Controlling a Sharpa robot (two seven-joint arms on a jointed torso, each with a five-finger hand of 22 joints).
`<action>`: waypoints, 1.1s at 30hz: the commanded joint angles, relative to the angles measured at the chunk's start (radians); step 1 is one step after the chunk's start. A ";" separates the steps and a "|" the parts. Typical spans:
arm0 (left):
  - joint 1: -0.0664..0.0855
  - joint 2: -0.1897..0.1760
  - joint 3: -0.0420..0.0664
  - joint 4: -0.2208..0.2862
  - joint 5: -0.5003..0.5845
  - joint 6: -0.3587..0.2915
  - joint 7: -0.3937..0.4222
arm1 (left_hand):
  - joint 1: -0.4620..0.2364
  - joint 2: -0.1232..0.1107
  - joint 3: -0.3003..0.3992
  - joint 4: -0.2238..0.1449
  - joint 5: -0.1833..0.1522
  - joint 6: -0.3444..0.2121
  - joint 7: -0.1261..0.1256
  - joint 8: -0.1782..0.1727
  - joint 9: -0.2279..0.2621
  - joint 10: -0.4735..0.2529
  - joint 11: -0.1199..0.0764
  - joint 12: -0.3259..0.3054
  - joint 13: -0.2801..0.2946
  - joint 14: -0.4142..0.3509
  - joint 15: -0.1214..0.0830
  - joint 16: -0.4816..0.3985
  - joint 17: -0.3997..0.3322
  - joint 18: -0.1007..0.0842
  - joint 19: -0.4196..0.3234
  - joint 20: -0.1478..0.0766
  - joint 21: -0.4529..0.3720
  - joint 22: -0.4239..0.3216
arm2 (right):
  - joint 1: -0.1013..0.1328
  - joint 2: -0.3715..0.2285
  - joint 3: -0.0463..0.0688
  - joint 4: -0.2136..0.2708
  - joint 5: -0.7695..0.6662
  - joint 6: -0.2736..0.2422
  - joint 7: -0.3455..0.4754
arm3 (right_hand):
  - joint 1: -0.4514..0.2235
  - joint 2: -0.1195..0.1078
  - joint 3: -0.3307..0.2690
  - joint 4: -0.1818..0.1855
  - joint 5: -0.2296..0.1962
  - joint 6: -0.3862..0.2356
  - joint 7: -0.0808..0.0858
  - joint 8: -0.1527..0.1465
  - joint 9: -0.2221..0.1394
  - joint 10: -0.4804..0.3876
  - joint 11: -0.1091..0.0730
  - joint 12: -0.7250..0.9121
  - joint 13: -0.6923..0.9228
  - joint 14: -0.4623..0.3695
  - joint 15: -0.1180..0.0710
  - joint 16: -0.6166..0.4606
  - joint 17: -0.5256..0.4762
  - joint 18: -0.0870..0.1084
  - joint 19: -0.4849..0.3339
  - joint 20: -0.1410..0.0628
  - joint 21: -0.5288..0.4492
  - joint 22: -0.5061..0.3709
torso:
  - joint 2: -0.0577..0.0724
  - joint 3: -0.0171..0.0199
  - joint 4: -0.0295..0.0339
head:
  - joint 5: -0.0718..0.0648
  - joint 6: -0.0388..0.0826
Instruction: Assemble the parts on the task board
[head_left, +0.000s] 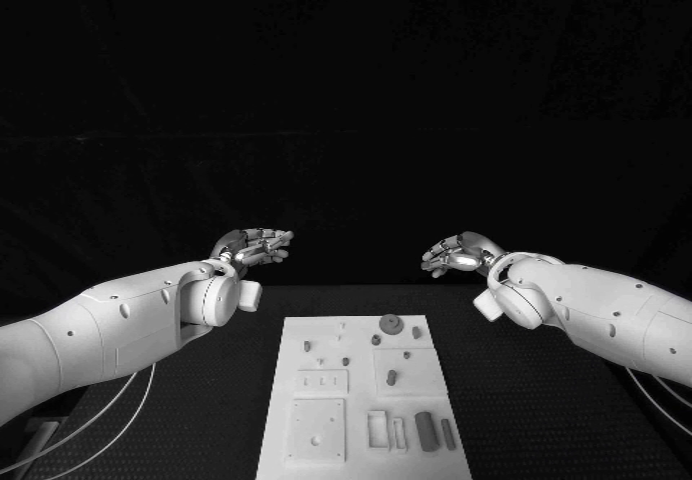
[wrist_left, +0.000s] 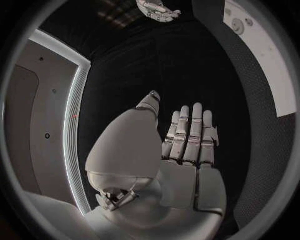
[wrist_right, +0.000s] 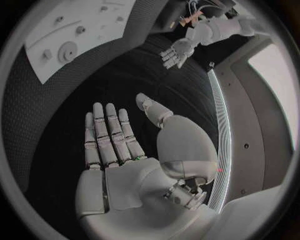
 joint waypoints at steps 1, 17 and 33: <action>0.002 -0.021 0.001 0.031 -0.069 0.064 -0.021 | 0.140 0.024 -0.028 0.005 0.003 0.167 0.009 0.011 -0.017 0.226 -0.018 0.069 0.030 0.224 -0.053 0.090 0.051 0.035 0.177 -0.055 0.078 0.000 | 0.000 0.001 0.001 0.002 -0.300 0.010 -0.011 | 0.036 -0.014 0.063 -0.002 -0.013 0.102 -0.018 0.000 0.000 0.116 -0.034 -0.007 0.006 0.168 -0.068 0.042 0.055 0.078 0.188 -0.007 0.038 -0.003 | 0.015 0.0049 0.0102 | -0.006 -0.003; 0.025 -0.139 0.003 0.240 -0.111 0.087 -0.017 | 0.121 -0.028 -0.074 0.011 0.015 0.172 0.018 -0.051 -0.031 0.230 -0.005 0.008 0.033 0.270 -0.092 0.190 0.124 0.020 0.248 -0.111 0.150 0.000 | 0.000 0.019 0.001 0.041 -0.748 0.009 -0.054 | 0.033 -0.054 0.026 -0.003 0.101 0.125 -0.024 -0.028 0.003 0.159 -0.047 -0.051 0.004 0.347 -0.146 0.096 0.181 0.113 0.386 -0.053 0.126 0.028 | 0.066 0.0131 0.0394 | -0.027 -0.017; 0.027 -0.159 0.004 0.314 -0.113 0.090 -0.015 | 0.104 -0.031 -0.061 0.011 0.011 0.206 0.012 -0.047 -0.019 0.313 -0.034 0.022 0.055 0.260 -0.088 0.182 0.121 0.003 0.238 -0.128 0.153 -0.014 | -0.002 0.070 -0.001 0.076 -1.000 -0.020 -0.124 | 0.049 -0.083 0.057 -0.002 0.051 0.152 -0.029 -0.043 0.011 0.245 -0.080 -0.038 0.062 0.387 -0.172 0.111 0.265 0.113 0.434 -0.074 0.144 0.043 | 0.125 0.0129 0.0627 | -0.050 -0.022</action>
